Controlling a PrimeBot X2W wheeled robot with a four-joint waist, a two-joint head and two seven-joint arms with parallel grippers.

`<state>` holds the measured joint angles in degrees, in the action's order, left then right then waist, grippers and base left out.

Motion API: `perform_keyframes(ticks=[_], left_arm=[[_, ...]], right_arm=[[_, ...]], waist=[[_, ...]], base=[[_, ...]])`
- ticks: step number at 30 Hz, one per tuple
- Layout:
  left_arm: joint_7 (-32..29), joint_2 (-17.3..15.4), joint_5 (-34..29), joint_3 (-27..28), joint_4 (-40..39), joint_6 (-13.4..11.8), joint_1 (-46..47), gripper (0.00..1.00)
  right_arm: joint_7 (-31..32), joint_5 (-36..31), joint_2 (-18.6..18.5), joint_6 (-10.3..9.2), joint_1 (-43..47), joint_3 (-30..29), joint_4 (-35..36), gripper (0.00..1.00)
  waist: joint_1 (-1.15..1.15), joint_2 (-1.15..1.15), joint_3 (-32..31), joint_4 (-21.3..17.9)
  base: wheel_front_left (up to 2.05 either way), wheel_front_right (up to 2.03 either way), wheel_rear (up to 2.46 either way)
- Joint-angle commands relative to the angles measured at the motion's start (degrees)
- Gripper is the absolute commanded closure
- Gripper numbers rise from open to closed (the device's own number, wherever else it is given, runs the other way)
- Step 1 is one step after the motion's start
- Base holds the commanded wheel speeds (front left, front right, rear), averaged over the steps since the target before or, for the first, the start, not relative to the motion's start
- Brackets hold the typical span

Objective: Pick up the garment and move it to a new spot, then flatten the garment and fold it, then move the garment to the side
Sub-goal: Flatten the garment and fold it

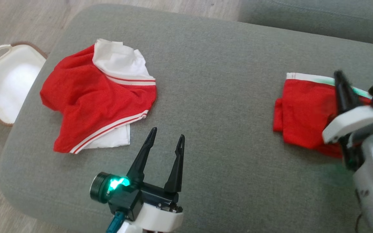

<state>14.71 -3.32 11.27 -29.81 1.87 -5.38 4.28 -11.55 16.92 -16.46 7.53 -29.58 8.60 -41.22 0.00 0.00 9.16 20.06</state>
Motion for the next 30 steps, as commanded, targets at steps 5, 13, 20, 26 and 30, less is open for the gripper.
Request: perform_keyframes(ticks=[5, 13, 20, 26, 30], left_arm=[[0.29, 0.44, -0.27, 1.92, -2.04, -0.03, 1.09, 0.00], [0.29, 0.44, -0.13, 1.20, -2.16, 0.68, 2.03, 0.00], [0.29, 0.44, -0.45, 1.52, -1.43, 0.88, 1.98, 0.00], [0.29, 0.44, -1.18, 3.08, -0.53, 0.34, -0.02, 0.00], [0.29, 0.44, 1.38, 5.20, -0.13, 0.98, -2.93, 0.00]], right_arm=[[-2.05, -1.30, 3.65, -0.04, 5.22, -0.01, -0.77, 1.00], [-3.11, -6.21, 5.56, -0.04, 4.43, -2.39, -9.14, 1.00], [-3.40, -6.69, 7.31, -0.04, 2.19, -4.08, -16.37, 1.00], [-3.43, -4.99, 9.18, -0.04, 4.75, -5.92, -11.04, 0.76], [-3.43, -3.49, 10.63, -0.04, 10.22, -6.10, -4.94, 0.00]], waist=[[0.00, 0.00, -0.25, -1.59], [0.00, 0.00, 0.86, -0.87], [0.00, 0.00, 0.00, -0.18], [0.00, 0.00, -4.41, -2.35], [0.00, 0.00, -8.86, -4.82]], base=[[0.00, 0.00, 0.00], [0.00, 0.00, 0.00], [0.00, 0.00, 0.00], [0.00, 0.00, 0.00], [0.00, 0.00, 0.00]])
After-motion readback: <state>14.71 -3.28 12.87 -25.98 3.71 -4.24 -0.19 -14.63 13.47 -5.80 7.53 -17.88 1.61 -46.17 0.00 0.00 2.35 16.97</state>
